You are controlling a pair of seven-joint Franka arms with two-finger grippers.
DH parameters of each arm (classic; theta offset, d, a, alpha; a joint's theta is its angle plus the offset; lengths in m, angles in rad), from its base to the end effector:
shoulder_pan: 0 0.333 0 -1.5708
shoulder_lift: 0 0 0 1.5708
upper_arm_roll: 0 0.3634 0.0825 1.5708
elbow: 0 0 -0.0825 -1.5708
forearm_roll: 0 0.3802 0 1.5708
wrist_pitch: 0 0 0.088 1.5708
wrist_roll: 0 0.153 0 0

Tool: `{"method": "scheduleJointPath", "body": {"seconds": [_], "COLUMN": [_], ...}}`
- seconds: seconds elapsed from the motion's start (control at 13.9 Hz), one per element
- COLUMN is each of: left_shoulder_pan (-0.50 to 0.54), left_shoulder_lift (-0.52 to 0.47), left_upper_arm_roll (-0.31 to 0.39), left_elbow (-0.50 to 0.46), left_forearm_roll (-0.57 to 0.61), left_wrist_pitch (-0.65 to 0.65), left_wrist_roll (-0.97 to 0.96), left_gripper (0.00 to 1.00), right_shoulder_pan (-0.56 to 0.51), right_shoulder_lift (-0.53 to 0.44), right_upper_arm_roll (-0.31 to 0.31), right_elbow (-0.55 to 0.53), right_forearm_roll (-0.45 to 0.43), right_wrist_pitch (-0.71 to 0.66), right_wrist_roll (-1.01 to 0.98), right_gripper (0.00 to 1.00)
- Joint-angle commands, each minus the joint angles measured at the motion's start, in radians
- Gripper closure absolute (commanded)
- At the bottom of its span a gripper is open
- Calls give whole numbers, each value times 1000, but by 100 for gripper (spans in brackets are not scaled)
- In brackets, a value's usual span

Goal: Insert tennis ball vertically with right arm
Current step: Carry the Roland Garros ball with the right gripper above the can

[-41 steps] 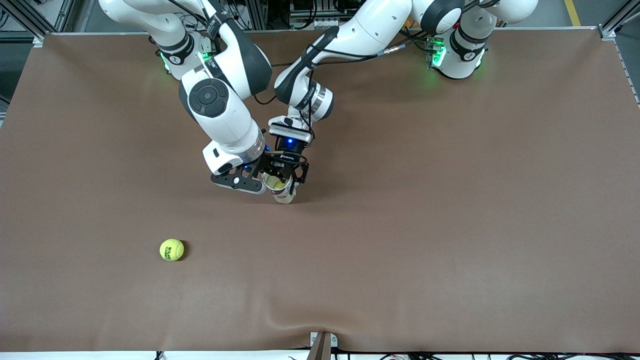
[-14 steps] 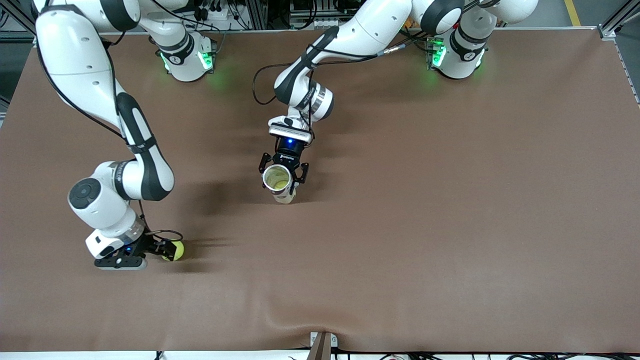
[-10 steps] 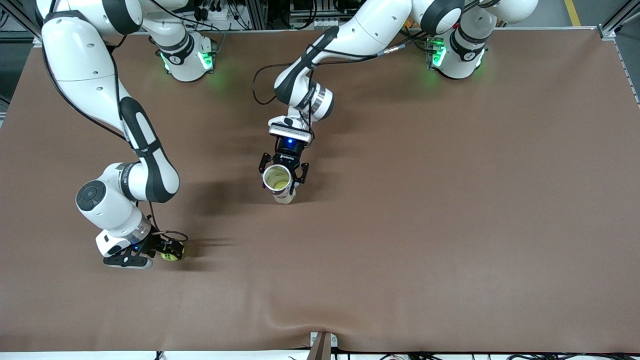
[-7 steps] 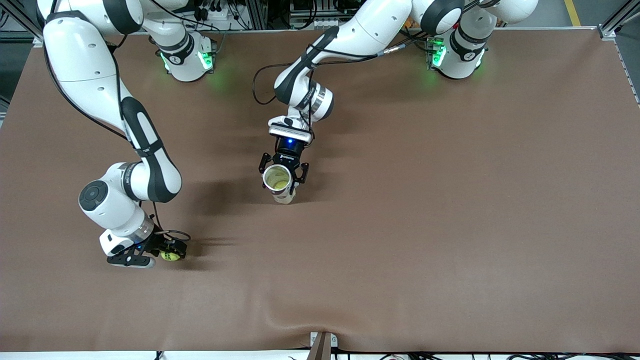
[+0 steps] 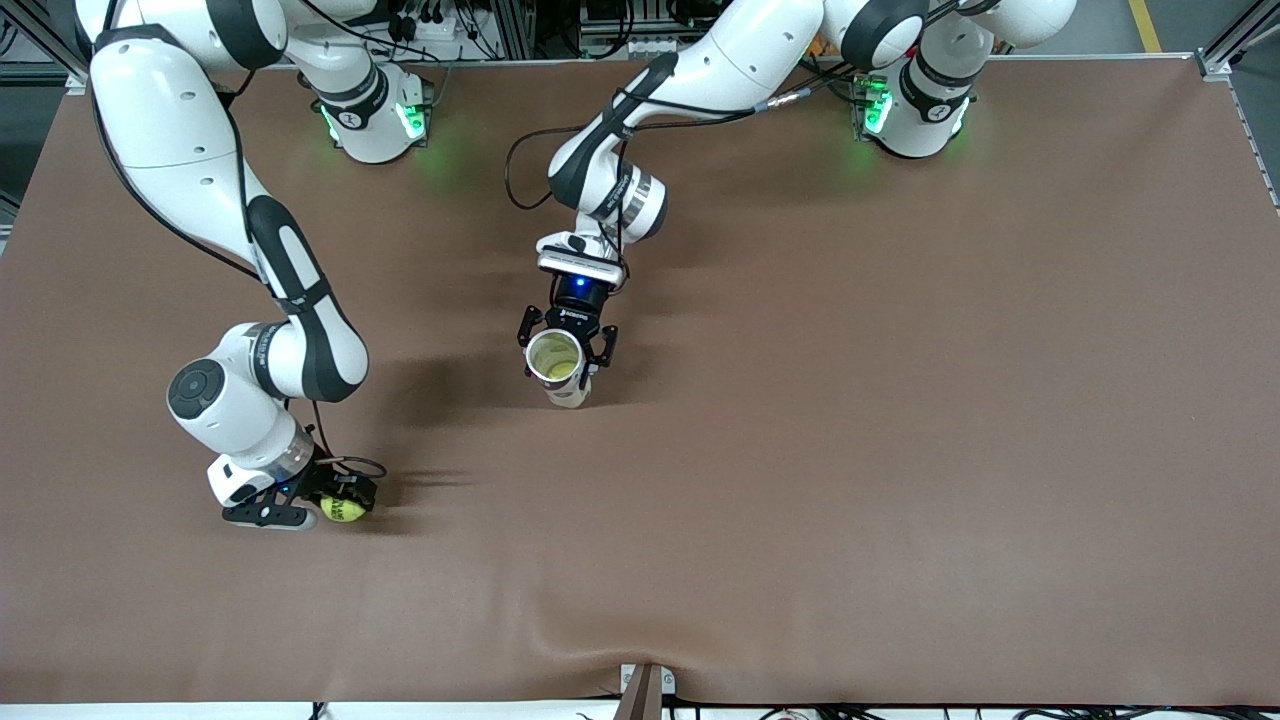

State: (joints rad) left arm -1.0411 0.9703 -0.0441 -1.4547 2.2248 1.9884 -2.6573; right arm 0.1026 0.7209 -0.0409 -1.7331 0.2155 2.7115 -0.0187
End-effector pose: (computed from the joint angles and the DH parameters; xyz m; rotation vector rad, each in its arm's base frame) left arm 0.4540 -0.6629 0.1694 2.0224 -0.1630 2.0672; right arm 0.7294 0.0450 0.1848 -3.0191 0.1363 -0.3901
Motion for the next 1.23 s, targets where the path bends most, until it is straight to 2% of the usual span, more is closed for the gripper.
{"method": "scheduleJointPath", "body": {"seconds": [0.0,0.07,0.22,0.5,1.15], "left_shoulder_pan": [13,13,13,13,13], "left_shoulder_lift": [44,44,44,42,42], "left_upper_arm_roll": [-17,-17,-17,-17,-17], "left_elbow": [62,62,62,62,62], "left_forearm_roll": [61,61,61,61,61], "left_wrist_pitch": [-17,-17,-17,-16,-16], "left_wrist_roll": [-18,-18,-18,-18,-18], "left_gripper": [16,16,16,16,16], "right_shoulder_pan": [2,3,11,72,288], "right_shoulder_lift": [2,0,-11,-78,-253], "right_upper_arm_roll": [3,3,4,3,-2], "right_elbow": [-3,3,32,98,139], "right_forearm_roll": [25,25,25,25,12], "right_wrist_pitch": [16,13,-37,-214,-535], "right_wrist_roll": [-17,-18,-11,112,568], "right_gripper": [73,81,89,91,92]}}
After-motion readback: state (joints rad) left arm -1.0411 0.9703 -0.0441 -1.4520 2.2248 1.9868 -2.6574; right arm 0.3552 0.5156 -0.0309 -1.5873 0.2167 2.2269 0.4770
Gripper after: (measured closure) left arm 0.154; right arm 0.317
